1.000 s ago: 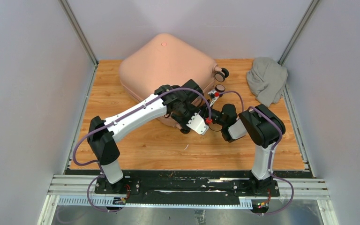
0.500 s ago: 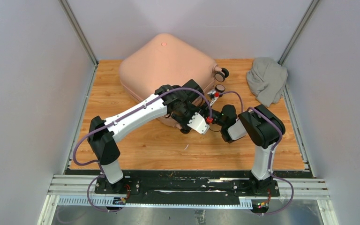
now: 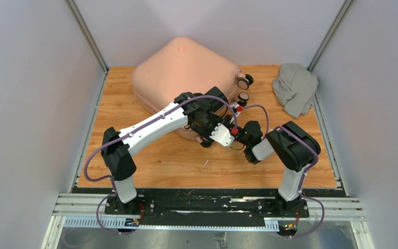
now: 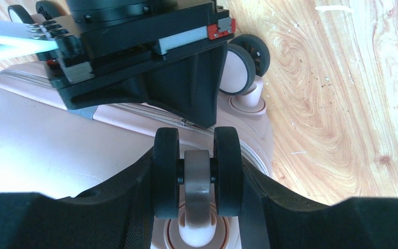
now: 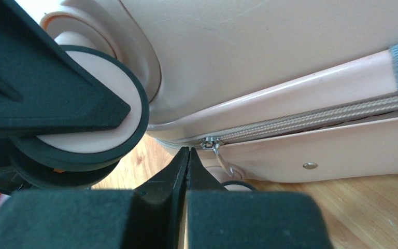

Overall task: Pack the luggage
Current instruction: Zip the luggage at the corner of the board.

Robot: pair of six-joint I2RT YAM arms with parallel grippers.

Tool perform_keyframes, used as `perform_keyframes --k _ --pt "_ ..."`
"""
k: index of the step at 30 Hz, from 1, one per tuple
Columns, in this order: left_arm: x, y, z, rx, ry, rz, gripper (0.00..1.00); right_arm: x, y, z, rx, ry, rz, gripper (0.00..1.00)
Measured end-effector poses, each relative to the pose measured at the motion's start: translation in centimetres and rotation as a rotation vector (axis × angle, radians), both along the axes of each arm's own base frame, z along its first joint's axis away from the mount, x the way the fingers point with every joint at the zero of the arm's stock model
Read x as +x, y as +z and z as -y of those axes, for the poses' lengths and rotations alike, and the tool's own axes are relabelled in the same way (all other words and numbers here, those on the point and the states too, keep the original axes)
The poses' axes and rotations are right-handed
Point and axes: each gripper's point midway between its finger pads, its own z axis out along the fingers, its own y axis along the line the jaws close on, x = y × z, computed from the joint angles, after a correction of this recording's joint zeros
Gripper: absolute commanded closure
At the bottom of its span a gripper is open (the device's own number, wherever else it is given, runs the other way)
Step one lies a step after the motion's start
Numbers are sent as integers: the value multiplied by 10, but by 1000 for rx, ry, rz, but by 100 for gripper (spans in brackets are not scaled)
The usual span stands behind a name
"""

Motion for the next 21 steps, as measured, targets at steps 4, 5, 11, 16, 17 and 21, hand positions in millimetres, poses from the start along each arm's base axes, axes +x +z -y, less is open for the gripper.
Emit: perform_keyframes --k 4,5,11,16,17,21 --pt "0 1 1 -3 1 0 100 -2 -5 1 -11 -24 -2 70" --pt "0 1 1 -3 1 0 100 -4 -9 4 -18 -33 -9 62" --pt "0 1 1 -1 -9 2 100 -7 -30 25 -67 -87 -48 18" --pt "0 1 1 0 -12 2 100 3 -32 32 -69 -90 -44 25" --pt "0 1 1 0 -12 1 100 6 -31 30 -68 -85 -40 28" --pt "0 1 1 0 -12 2 100 17 -22 19 -50 -52 -7 32"
